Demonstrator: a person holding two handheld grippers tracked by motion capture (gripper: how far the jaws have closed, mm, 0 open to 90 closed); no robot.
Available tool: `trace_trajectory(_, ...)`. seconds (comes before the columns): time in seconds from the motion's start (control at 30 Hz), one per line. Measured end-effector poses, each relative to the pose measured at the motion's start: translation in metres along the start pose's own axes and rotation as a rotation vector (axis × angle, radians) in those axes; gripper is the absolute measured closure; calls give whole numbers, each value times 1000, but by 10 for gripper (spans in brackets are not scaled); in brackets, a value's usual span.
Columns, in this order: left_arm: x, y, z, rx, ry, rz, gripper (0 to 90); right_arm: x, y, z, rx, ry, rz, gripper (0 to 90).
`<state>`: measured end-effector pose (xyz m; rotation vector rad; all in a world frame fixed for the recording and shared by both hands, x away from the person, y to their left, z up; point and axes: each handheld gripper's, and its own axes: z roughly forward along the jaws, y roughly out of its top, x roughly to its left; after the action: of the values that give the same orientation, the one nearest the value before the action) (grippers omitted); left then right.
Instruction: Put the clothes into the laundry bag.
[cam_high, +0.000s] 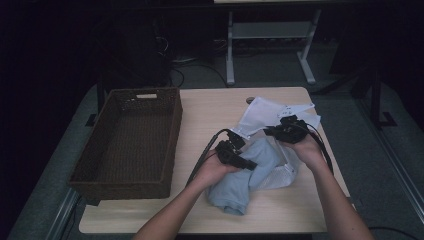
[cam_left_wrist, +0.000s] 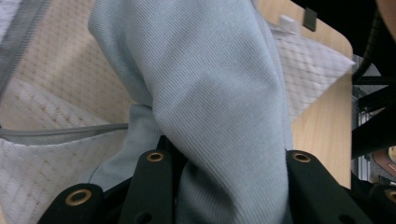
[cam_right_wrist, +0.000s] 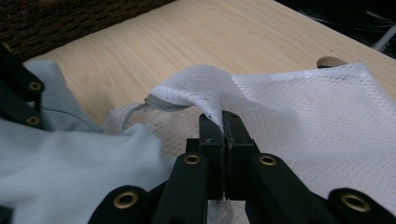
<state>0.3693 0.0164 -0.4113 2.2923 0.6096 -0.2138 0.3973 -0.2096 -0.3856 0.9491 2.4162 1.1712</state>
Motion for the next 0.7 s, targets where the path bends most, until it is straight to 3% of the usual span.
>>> trace_trajectory(0.37,15,2,-1,-3,47,-49,665,2,1,-1,-2,11,2,877)
trace_trajectory(0.7,32,2,-13,-5,143,-94,665,8,4,1,4,33,-11,877)
